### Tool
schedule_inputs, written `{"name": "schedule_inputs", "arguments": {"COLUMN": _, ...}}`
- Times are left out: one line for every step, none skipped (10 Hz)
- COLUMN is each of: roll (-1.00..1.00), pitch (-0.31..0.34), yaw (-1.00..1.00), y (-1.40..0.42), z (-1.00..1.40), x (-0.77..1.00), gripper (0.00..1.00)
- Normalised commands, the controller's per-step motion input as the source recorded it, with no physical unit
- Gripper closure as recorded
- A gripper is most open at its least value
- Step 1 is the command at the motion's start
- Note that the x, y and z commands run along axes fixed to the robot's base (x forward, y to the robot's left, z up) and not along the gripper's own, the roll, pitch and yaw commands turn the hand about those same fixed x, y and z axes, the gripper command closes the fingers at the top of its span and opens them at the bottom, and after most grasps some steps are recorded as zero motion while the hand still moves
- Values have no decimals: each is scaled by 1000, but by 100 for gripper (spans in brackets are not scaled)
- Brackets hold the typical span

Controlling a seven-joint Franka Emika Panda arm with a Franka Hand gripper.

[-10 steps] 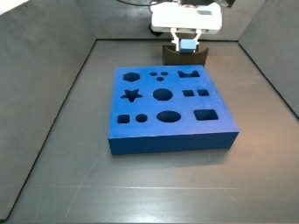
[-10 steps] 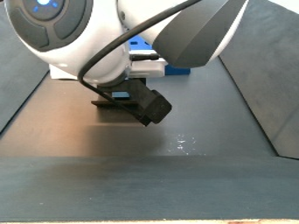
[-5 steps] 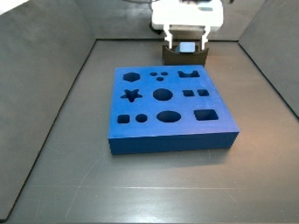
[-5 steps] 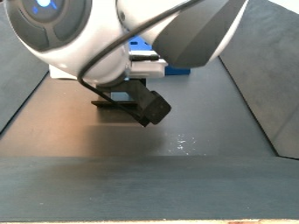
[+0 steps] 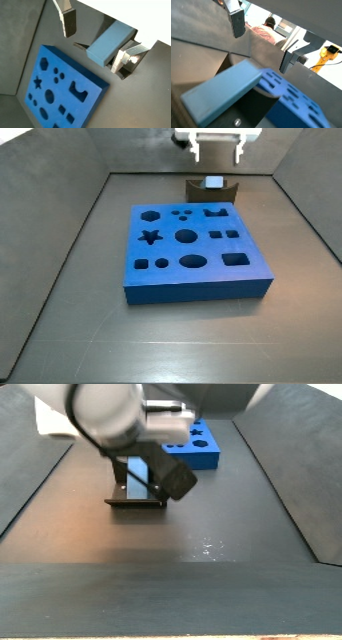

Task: Pick up the rectangle object. Move up. Place the rectangle object on the fixture. Regrasp the rectangle object. Move to above the board. Insert the rectangle object.
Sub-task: Regrasp the rectangle object.

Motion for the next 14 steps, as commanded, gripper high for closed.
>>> {"name": "schedule_inputs", "arguments": {"roll": 93, "pitch": 43, "yaw": -8, "y": -3, "z": 511, "x": -41, "gripper": 0}}
{"name": "schedule_inputs", "arguments": {"roll": 96, "pitch": 54, "yaw": -6, "y": 0, "z": 335, "x": -38, "gripper": 0}}
{"name": "schedule_inputs", "arguments": {"roll": 1000, "pitch": 54, "yaw": 38, "y": -878, "z": 975, "x": -124, "gripper": 0}}
{"name": "schedule_inputs", "arguments": {"roll": 1000, "pitch": 52, "yaw": 38, "y": -852, "z": 856, "x": -114, "gripper": 0}}
{"name": "schedule_inputs", "arguments": {"roll": 1000, "pitch": 44, "yaw": 37, "y": -732, "z": 723, "x": -109, "gripper": 0}}
{"name": "schedule_inputs", "arguments": {"roll": 1000, "pitch": 34, "yaw": 35, "y": -489, "z": 416, "x": -108, "gripper": 0}}
{"name": "schedule_inputs", "arguments": {"roll": 1000, "pitch": 32, "yaw": 35, "y": -382, "z": 275, "x": -95, "gripper": 0}}
{"name": "schedule_inputs", "arguments": {"roll": 1000, "pitch": 29, "yaw": 35, "y": -165, "z": 38, "x": -60, "gripper": 0}}
{"name": "schedule_inputs", "arguments": {"roll": 1000, "pitch": 30, "yaw": 34, "y": -40, "z": 17, "x": -37, "gripper": 0}}
{"name": "schedule_inputs", "arguments": {"roll": 1000, "pitch": 29, "yaw": 34, "y": -13, "z": 30, "x": -26, "gripper": 0}}
{"name": "schedule_inputs", "arguments": {"roll": 1000, "pitch": 26, "yaw": 34, "y": -26, "z": 23, "x": -26, "gripper": 0}}
{"name": "schedule_inputs", "arguments": {"roll": 1000, "pitch": 23, "yaw": 33, "y": -33, "z": 18, "x": -34, "gripper": 0}}
{"name": "schedule_inputs", "arguments": {"roll": 1000, "pitch": 20, "yaw": 33, "y": -27, "z": 18, "x": -41, "gripper": 0}}
{"name": "schedule_inputs", "arguments": {"roll": 1000, "pitch": 15, "yaw": 33, "y": -27, "z": 17, "x": -43, "gripper": 0}}
